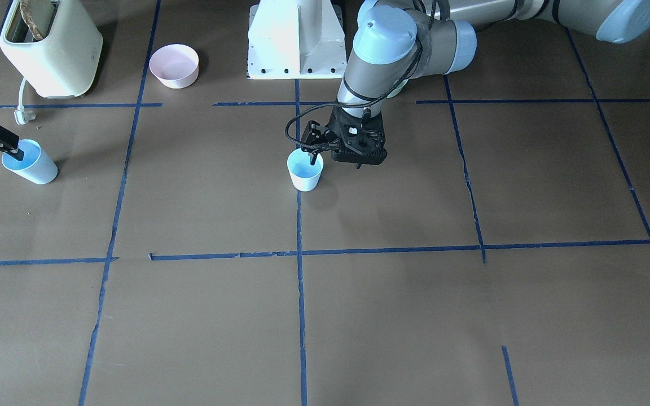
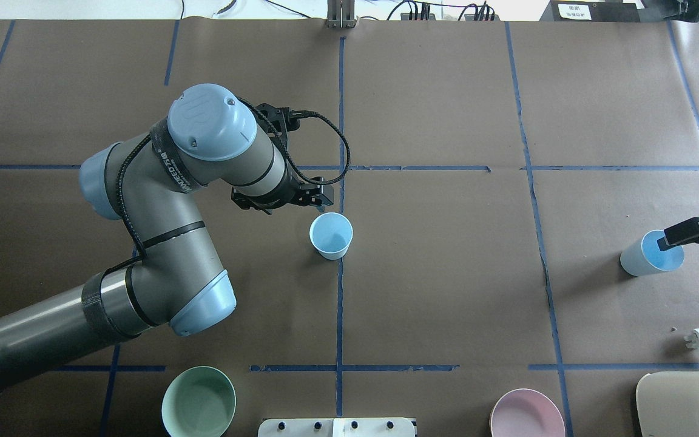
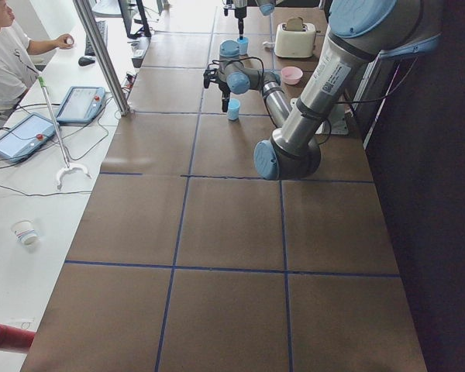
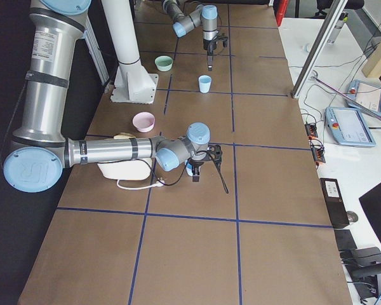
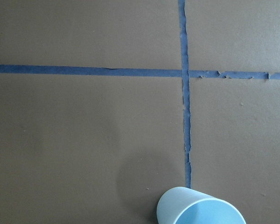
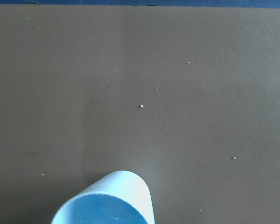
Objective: Stack blue cups with both arms
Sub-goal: 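Grasp the other light-blue cup with the right gripper while the left gripper lifts away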
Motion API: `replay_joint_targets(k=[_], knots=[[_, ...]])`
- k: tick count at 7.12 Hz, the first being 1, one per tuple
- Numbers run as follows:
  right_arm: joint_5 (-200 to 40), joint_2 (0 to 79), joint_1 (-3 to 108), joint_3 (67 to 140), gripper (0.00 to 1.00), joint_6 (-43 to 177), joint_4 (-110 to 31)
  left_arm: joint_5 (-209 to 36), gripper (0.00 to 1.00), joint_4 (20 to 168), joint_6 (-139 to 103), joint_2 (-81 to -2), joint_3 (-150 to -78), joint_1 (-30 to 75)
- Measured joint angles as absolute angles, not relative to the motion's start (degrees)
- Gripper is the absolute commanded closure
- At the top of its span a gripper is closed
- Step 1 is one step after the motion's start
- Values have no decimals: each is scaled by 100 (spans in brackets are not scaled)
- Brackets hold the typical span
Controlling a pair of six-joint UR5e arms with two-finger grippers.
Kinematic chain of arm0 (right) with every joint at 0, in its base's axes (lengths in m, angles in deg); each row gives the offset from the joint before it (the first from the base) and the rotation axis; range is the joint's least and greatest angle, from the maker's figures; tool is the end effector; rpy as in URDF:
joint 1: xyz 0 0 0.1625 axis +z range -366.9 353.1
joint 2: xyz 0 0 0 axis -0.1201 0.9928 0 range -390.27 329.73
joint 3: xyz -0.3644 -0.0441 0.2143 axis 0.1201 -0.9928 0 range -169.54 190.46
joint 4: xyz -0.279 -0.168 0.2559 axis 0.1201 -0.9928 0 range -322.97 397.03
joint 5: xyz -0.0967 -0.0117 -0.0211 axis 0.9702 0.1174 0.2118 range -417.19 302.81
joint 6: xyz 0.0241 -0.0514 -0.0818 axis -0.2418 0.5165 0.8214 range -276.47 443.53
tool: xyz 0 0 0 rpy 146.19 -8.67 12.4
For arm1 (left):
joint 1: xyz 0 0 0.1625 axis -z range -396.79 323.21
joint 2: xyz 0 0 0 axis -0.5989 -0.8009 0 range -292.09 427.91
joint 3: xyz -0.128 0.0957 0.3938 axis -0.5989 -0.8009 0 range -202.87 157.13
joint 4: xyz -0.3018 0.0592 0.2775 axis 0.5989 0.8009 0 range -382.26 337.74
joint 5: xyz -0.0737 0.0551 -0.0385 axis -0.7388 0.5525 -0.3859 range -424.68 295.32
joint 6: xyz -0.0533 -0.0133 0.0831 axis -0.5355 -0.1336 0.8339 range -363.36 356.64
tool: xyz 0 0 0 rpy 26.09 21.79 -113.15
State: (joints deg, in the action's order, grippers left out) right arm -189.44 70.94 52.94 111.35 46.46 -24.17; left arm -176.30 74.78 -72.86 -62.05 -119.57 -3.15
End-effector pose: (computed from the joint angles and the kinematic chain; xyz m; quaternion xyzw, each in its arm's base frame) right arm -0.1598 -0.4070 0.5990 -0.0024 -0.4179 -0.0340 0.9079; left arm 0.5091 -0.4549 0.1775 0.0529 0.4712 -0.0160 0.8803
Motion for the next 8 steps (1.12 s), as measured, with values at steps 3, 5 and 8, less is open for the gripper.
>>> replay_joint_targets(k=[3,5,8], knots=[[-18883,7053,5043,10898,100,4671,-2405,-17630,0,7483,-7288,-6199,-11971,-313],[-18913,6919,4979,10863,100,4723,-2409,-17636,0,7486,-7288,-6199,-11978,-290],[-19236,6693,4956,11085,100,4813,-2444,-17651,0,7492,-7273,-6169,-12137,-99]])
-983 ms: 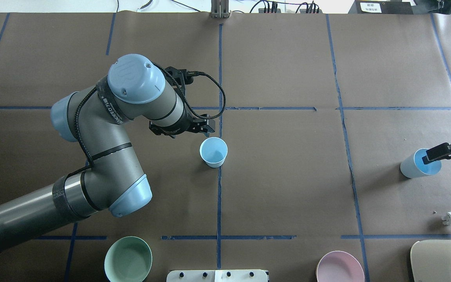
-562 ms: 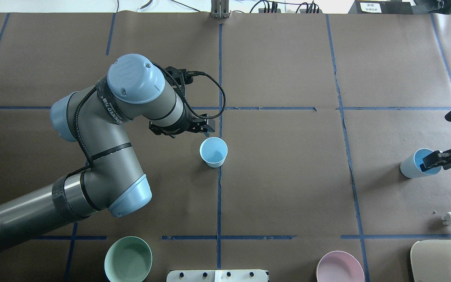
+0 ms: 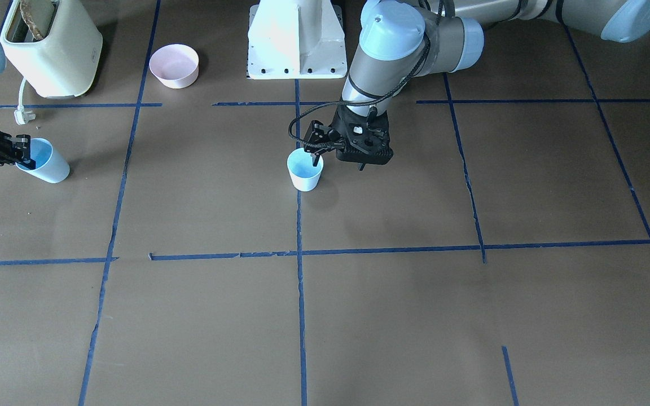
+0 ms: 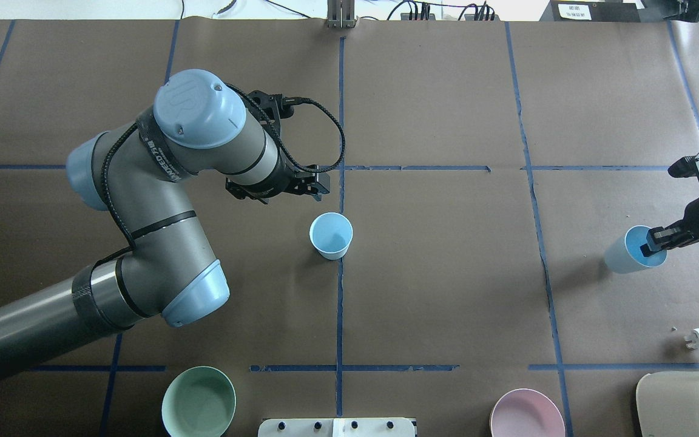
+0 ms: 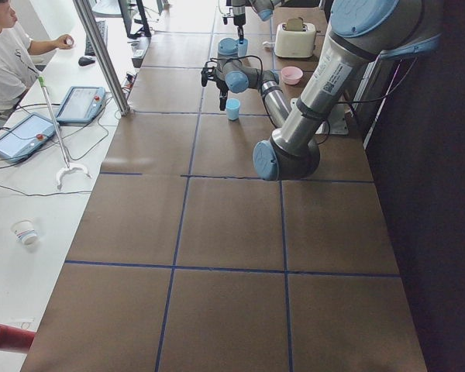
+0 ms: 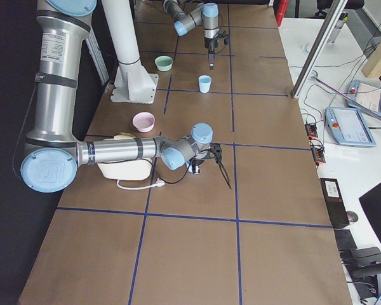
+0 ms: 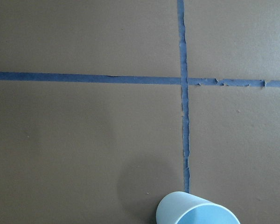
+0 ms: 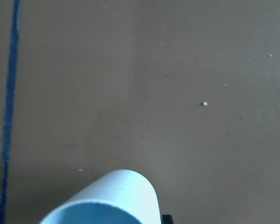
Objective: Stack blue cups with both arms
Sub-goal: 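Grasp the other light-blue cup with the right gripper while the left gripper lifts away, then carry the held cup with the right gripper above the center cup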
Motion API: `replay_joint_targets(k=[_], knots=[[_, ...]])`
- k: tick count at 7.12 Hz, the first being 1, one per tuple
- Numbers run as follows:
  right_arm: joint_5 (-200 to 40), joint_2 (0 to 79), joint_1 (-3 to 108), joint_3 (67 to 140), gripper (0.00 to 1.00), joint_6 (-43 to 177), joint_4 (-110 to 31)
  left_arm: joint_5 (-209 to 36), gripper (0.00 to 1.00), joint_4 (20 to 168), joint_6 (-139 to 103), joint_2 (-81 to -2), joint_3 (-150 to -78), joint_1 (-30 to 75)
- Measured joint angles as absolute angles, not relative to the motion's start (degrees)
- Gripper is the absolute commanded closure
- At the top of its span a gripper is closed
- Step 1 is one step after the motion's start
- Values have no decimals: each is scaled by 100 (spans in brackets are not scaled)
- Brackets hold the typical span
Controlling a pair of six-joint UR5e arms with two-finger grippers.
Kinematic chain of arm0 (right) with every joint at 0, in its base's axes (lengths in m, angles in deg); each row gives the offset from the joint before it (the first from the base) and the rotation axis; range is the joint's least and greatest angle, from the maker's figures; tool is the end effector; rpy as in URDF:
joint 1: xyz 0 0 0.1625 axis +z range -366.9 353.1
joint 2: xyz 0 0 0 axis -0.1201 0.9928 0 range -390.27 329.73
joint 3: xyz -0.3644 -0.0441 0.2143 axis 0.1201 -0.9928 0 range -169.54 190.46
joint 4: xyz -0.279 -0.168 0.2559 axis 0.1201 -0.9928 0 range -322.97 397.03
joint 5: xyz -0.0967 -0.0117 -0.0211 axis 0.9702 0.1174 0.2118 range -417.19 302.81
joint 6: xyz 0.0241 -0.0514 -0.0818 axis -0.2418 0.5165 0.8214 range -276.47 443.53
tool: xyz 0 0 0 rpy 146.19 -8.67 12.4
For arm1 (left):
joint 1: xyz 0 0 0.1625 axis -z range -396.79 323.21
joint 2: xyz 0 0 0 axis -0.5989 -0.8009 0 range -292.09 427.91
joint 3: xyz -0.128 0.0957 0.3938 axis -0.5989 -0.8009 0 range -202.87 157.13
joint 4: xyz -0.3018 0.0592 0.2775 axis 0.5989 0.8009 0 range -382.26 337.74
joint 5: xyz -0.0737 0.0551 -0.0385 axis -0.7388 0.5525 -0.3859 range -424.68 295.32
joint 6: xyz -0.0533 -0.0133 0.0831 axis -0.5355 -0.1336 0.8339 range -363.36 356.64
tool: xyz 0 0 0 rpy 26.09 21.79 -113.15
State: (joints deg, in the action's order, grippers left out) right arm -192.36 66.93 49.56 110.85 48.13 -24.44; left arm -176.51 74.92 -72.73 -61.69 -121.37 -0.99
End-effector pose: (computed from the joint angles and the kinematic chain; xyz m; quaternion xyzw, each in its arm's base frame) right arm -0.2019 -0.4180 0.5698 -0.0011 -0.4473 -0.0905 0.8898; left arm 0.4836 -0.4675 0.1688 0.0675 0.4807 -0.0276 0.8738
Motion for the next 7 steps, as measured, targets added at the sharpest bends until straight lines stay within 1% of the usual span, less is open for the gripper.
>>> replay_joint_targets(k=[1,2,4,5,7], knots=[[-19442,6486,4962,11262,100,4809,-2585,-17724,0,7493,-7267,-6069,-12327,77],[-19567,6029,4978,11398,100,4786,-3005,-17918,0,7499,-7264,-5944,-12503,297],[-19557,4702,4932,11605,100,4663,-4516,-18226,0,7508,-7254,-5697,-12739,647],[-19478,4112,4796,11643,100,4384,-5046,-18269,0,7516,-7246,-5601,-12783,749],[-19081,3252,4238,11637,100,3349,-5377,-18287,0,7529,-7237,-5490,-12803,875]])
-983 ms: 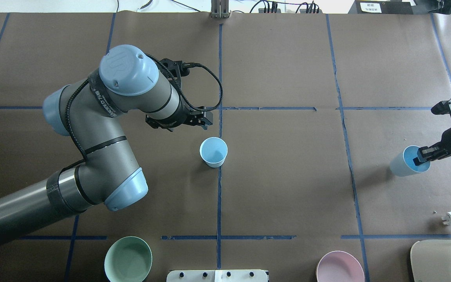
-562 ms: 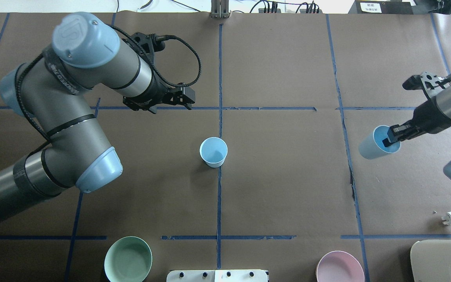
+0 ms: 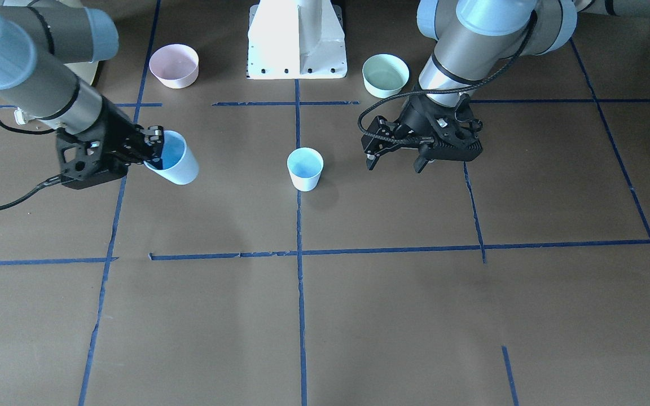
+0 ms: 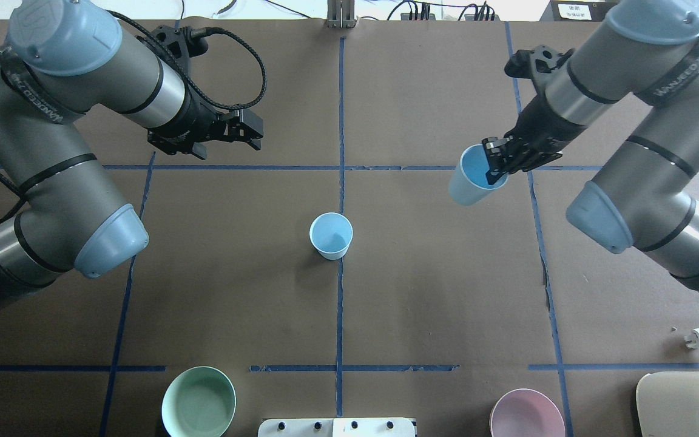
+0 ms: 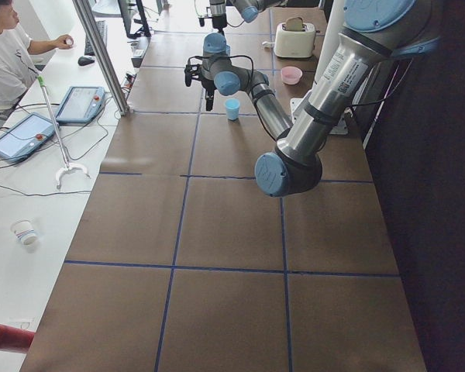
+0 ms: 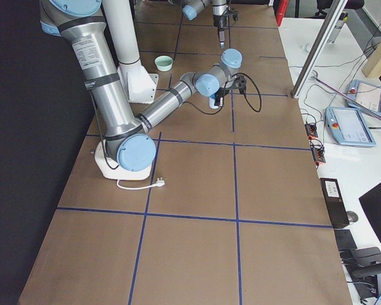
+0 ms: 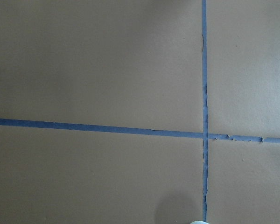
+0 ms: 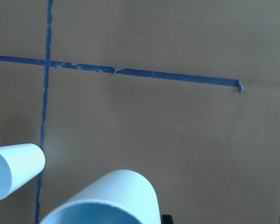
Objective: Stack blue cups with both arms
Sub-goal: 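Carry the held cup with the right gripper above the center cup, then lower the cup into the center cup and open the right gripper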
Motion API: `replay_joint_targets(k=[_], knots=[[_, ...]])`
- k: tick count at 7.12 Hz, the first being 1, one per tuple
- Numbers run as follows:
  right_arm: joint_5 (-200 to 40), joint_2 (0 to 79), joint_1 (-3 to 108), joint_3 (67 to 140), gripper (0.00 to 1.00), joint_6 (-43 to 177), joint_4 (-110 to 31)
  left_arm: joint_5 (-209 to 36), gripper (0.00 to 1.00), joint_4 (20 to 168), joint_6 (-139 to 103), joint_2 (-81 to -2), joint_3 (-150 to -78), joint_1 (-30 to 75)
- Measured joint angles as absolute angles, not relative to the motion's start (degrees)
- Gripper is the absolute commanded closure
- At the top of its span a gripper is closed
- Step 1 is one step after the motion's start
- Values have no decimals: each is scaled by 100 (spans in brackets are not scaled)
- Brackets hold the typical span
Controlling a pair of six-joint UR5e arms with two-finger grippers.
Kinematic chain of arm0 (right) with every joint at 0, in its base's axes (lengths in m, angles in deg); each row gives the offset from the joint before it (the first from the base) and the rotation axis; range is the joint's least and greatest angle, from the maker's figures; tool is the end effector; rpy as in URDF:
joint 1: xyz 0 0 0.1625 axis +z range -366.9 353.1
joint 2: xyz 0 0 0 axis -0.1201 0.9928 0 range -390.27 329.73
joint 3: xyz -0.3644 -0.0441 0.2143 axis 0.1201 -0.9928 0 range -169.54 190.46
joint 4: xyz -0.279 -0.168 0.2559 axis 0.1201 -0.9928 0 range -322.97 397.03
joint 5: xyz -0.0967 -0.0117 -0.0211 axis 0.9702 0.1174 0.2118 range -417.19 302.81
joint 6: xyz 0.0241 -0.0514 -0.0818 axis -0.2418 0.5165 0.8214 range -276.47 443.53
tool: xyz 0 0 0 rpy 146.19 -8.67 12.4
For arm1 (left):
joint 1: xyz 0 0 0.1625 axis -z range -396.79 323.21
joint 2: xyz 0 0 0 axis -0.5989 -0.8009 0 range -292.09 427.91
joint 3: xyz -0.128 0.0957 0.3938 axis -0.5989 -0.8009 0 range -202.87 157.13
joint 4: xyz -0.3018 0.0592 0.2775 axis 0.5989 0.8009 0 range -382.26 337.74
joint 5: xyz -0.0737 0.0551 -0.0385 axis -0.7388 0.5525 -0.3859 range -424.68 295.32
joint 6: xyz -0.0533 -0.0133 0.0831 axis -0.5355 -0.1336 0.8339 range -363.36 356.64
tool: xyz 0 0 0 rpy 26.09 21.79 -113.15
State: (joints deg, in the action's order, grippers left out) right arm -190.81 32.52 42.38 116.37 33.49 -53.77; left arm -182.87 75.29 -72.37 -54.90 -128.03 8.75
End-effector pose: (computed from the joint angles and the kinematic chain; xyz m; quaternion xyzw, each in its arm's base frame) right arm -0.3443 -0.4990 0.2588 -0.0113 -0.4819 -0.0633 0.8739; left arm 0.3739 -0.5042 0.1959 0.0676 0.4959 -0.0715 0.8628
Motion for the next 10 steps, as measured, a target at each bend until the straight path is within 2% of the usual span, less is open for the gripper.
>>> replay_joint_targets(k=[3,6,10], knots=[[-18340,2535,3537,11449,100,2538,-5427,-18286,0,7545,-7236,-5401,-12810,918],[-17825,1886,3099,10916,100,2063,-5395,-18281,0,7537,-7236,-5391,-12814,933],[-17501,1531,2702,10537,100,1649,-5359,-18273,0,7542,-7242,-5316,-12821,928]])
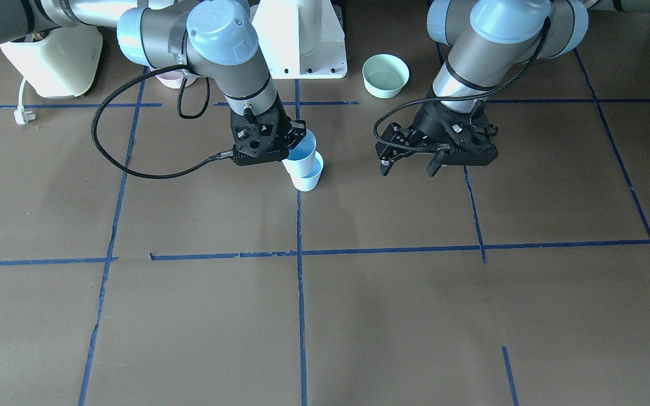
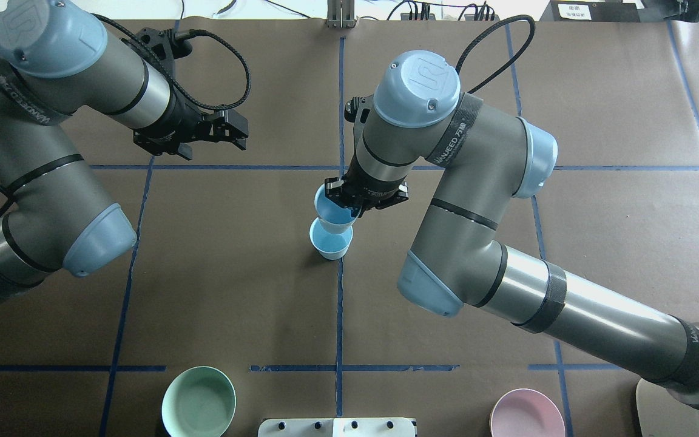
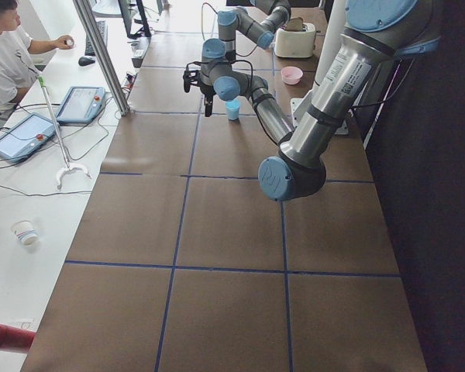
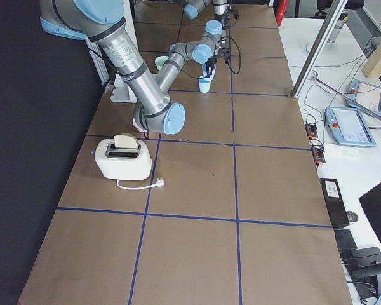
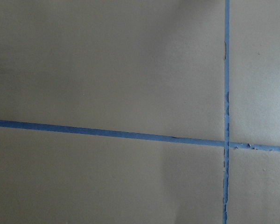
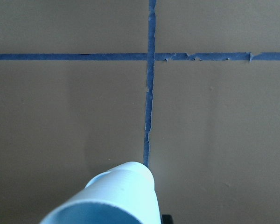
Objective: Stack blue cups with both arms
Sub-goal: 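Lower the cup into the center cup and open the right gripper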
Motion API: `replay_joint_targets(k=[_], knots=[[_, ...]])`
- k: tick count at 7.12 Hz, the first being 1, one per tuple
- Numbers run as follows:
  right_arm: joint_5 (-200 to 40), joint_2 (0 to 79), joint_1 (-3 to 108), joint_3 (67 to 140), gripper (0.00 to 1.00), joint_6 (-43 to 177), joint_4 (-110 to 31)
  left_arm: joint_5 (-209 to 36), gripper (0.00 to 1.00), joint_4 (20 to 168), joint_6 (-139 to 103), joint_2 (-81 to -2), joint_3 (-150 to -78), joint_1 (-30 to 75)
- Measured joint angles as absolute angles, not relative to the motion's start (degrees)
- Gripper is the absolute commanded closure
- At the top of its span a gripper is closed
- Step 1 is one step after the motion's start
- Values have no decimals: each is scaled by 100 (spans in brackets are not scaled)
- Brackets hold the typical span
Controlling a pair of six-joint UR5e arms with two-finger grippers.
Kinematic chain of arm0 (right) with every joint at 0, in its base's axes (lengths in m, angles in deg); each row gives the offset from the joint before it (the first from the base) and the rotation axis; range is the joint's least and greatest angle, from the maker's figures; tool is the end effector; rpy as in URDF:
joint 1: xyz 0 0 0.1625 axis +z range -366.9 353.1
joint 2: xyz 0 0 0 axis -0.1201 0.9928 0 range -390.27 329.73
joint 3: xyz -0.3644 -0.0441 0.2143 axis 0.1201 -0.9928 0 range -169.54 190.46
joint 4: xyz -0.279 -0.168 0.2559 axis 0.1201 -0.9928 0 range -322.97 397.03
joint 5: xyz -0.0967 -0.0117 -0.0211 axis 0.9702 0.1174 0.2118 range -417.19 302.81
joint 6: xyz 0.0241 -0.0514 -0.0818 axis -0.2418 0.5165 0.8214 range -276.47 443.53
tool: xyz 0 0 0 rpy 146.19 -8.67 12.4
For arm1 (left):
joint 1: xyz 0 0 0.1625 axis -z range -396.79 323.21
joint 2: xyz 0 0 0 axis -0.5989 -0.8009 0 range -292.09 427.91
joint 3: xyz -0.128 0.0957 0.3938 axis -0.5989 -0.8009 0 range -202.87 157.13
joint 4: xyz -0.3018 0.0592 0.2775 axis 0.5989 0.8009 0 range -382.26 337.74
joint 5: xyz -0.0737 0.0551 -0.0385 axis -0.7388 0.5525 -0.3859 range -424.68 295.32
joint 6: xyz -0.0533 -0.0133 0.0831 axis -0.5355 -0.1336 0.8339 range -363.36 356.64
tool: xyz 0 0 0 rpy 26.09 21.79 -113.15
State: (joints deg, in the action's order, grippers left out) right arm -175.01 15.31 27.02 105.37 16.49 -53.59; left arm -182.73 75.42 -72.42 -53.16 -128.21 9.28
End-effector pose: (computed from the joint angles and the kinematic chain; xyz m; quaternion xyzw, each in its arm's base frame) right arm -0.5200 -0.4543 0.1520 -0.0020 -0.4562 -0.0142 0.8898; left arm 0.3675 -0.5062 0.2133 0.0635 0.4870 -0.0803 0.8674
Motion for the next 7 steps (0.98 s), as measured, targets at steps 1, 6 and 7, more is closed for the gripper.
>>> replay_joint_targets(k=[1,6,7], knots=[[-17492,1499,2647,10493,100,1617,-5358,-18272,0,7543,-7244,-5314,-12823,928],[-17486,1491,2514,10460,100,1583,-5356,-18272,0,7548,-7245,-5311,-12825,927],[-17480,1489,2514,10460,100,1585,-5352,-18272,0,7548,-7245,-5311,-12825,927]])
